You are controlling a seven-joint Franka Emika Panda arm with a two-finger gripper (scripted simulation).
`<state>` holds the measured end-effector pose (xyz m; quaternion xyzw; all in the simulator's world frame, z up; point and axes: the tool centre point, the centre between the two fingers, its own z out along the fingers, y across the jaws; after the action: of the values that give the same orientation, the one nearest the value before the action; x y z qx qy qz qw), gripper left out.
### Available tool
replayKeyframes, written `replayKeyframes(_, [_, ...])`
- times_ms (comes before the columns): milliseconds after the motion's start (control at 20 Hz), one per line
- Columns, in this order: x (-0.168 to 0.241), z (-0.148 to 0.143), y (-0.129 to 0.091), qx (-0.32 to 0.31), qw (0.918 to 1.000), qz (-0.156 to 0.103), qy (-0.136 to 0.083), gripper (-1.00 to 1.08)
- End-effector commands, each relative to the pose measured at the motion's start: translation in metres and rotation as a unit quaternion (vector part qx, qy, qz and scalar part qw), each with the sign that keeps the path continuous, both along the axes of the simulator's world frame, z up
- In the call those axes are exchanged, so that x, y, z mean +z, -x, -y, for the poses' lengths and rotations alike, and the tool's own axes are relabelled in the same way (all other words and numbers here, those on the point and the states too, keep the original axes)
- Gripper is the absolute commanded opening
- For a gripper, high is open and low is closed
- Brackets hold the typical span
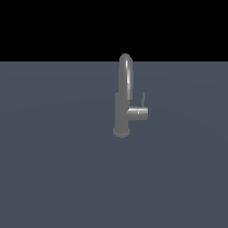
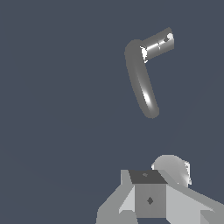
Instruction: Turn on the faucet by rotating a designated handle.
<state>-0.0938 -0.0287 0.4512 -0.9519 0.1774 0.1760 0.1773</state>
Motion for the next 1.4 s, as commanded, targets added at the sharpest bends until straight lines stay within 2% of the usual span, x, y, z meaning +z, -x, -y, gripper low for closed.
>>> replayKeyframes(0, [-0.008, 0.005, -0.013, -0.019, 0.9995, -0.019, -0.019, -1.00])
replayKeyframes(400, [-0.038, 0.023, -0.051, -0.081, 0.9902, -0.079, -0.081, -1.00])
replayKeyframes(750, [-0.071, 0.040, -0.081, -0.138, 0.9711, -0.136, -0.139, -1.00])
replayKeyframes(1050, [-0.108, 0.056, -0.104, -0.191, 0.9439, -0.188, -0.193, -1.00])
replayKeyframes(1350, [-0.152, 0.070, -0.123, -0.248, 0.9035, -0.243, -0.250, -1.00])
